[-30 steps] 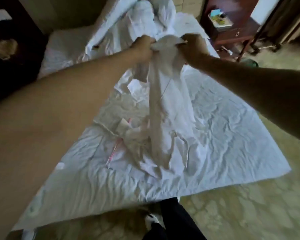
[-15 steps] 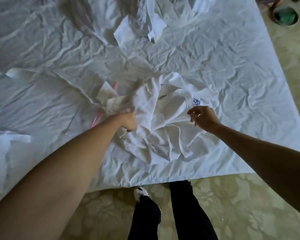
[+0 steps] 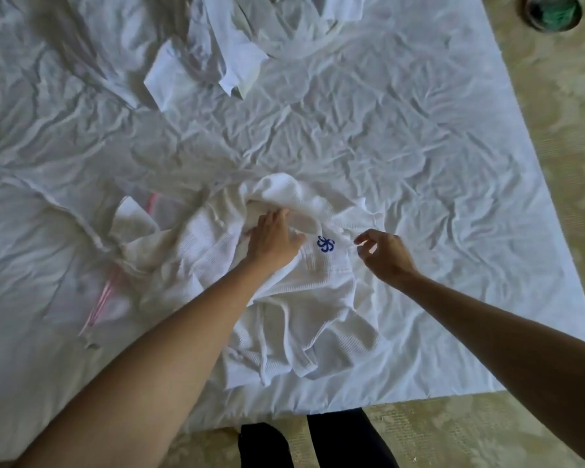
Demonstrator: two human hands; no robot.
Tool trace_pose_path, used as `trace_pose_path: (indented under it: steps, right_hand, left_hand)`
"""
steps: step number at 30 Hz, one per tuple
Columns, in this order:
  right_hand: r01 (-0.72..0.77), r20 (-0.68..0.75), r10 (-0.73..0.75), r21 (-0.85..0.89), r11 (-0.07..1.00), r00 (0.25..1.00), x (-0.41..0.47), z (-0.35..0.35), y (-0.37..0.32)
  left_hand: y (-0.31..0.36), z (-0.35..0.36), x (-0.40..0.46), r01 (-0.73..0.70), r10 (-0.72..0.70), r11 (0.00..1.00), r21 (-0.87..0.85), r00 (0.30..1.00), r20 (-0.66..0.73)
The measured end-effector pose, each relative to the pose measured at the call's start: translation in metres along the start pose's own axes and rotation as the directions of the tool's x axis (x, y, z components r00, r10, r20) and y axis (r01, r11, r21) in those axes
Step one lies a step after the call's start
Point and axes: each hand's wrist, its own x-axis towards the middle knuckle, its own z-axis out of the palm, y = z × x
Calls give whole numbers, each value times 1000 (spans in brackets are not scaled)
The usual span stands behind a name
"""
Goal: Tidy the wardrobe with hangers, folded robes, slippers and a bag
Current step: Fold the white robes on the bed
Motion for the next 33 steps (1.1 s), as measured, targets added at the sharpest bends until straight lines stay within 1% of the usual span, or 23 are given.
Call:
trace_pose_path:
  steps: [3,5,6,7,8,9,10,11,12,13,15,18,21,23,26,27,28,30,31,32,33]
  right_hand:
    - [115,-5,-115,27,993,993,10,25,-1]
    - [144,-26,-143,90,985,989,7,42,-3]
    - [162,-31,-159,121,979,987,1,51,-6]
    - [185,-32,-183,142,972,983,-6,63,-9]
    - [215,-35,-213,157,964,977,-15,73,-15]
    - [250,-34,-248,168,954,968,-24,85,-21]
    - [294,-31,-293,166,941,956,-33,96,-27]
    - [339,-21,-340,150,929,940,-43,106,-34]
    - [374,3,-377,128,919,926,-52,115,-40]
    - [399,28,-405,114,910,914,-60,123,-46]
    - [430,62,-441,133,893,895,-72,137,-58]
    - [469,91,-489,178,865,868,-82,159,-82]
    - [520,145,-539,150,841,830,-88,183,-109]
    - [541,171,-558,135,830,812,-93,194,-124]
    - [526,200,-546,150,837,813,-101,196,-135]
    - [499,183,-526,177,849,830,-103,193,-135]
    - [454,146,-484,200,868,863,-106,190,-132]
    - [319,28,-331,197,927,943,-109,182,-119]
    - [240,-41,-236,185,953,971,-110,178,-111]
    - [172,-101,-156,176,969,983,-112,176,-103]
    - [130,-143,-107,161,978,984,-115,174,-97]
  left_hand:
    - [1,17,28,59,-65,997,-43,987,-144]
    - [-3,22,37,39,-28,999,37,963,-269]
    - [-7,23,40,15,12,996,87,954,-300]
    - [-10,23,41,-15,49,993,117,953,-298]
    - [-15,21,42,-42,69,993,112,966,-248]
    - [-19,18,42,-60,74,994,87,983,-167]
    - [-25,14,40,-60,64,995,73,997,-44]
    - [-33,10,36,-65,59,995,75,995,82]
    - [-44,6,30,-76,59,993,92,984,168]
    - [-57,1,24,-82,57,990,116,977,205]
    - [-89,-9,6,-45,10,985,165,978,209]
    - [-138,-26,-29,55,-82,982,181,986,146]
    - [-182,-42,-62,157,-175,966,203,982,71]
    - [-207,-52,-79,187,-206,956,225,977,63]
    - [-228,-64,-94,216,-239,947,236,969,71]
    - [-231,-66,-96,217,-243,943,251,967,77]
    - [-232,-68,-96,216,-247,939,269,965,89]
    - [-230,-72,-94,214,-254,929,303,962,101]
    - [-229,-74,-91,206,-248,926,317,964,98]
    - [-227,-76,-89,192,-232,926,326,968,90]
    - [-225,-77,-87,179,-216,930,322,973,84]
